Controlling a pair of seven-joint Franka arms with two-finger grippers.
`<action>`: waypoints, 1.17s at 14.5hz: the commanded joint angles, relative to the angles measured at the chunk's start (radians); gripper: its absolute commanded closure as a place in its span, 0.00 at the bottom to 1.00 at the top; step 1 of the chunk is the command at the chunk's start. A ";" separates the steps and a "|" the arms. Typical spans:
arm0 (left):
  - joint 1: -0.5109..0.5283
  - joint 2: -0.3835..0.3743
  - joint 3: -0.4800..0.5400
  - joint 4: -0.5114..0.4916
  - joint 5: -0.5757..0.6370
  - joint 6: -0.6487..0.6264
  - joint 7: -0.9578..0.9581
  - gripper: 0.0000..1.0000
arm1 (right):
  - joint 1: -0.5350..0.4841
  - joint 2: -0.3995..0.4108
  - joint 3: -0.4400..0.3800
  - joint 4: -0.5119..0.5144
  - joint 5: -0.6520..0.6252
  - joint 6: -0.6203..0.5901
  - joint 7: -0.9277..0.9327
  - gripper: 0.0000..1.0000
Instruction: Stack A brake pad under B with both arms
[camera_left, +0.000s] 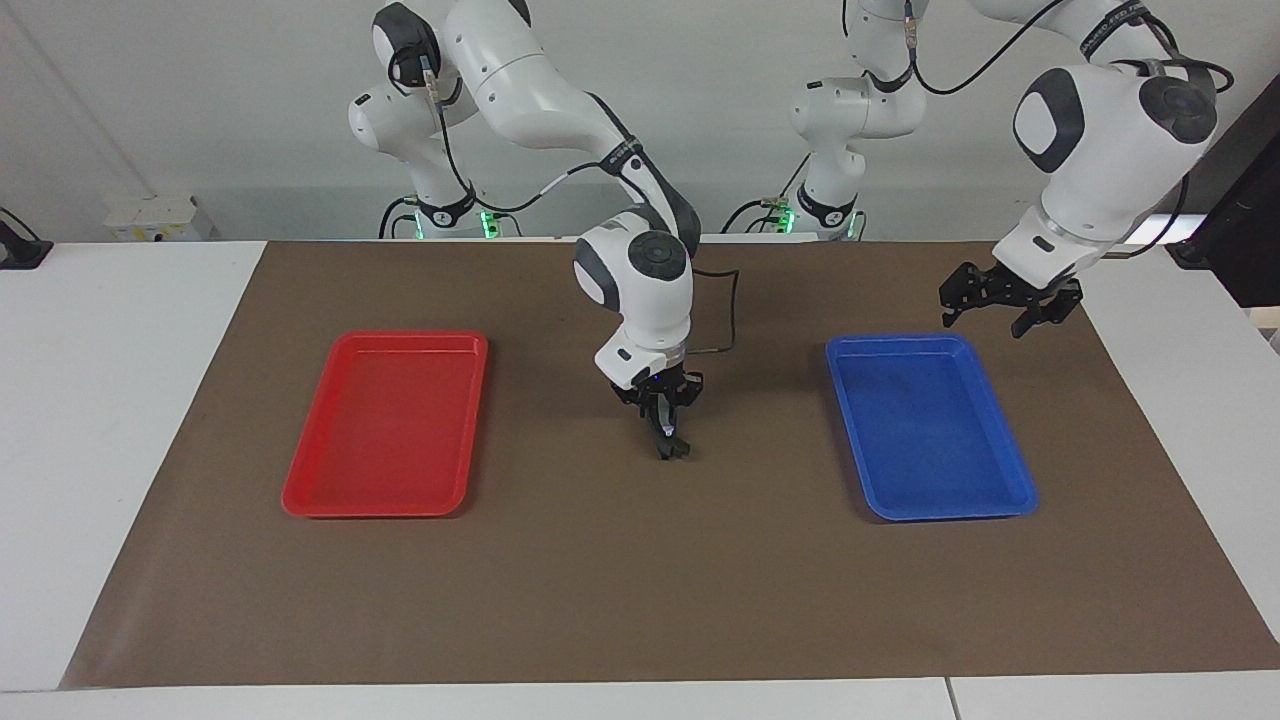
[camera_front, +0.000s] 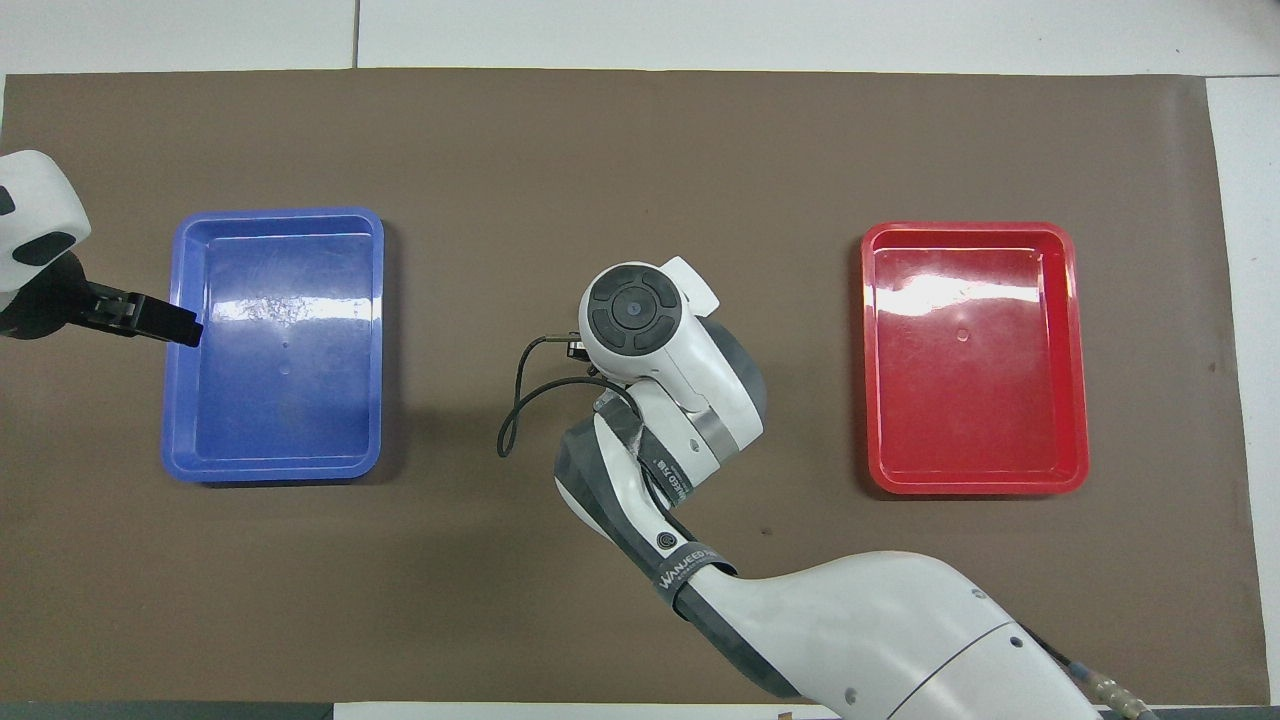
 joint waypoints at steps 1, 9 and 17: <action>0.006 -0.030 -0.004 -0.008 0.001 -0.035 0.011 0.00 | -0.004 -0.007 -0.001 -0.015 -0.017 0.003 0.005 1.00; 0.006 -0.053 -0.004 -0.011 0.001 -0.057 0.007 0.00 | 0.002 -0.011 -0.001 -0.035 -0.029 0.034 0.002 1.00; 0.006 -0.053 -0.007 -0.009 0.001 -0.052 0.007 0.00 | 0.002 -0.010 0.000 -0.037 -0.028 0.049 0.002 1.00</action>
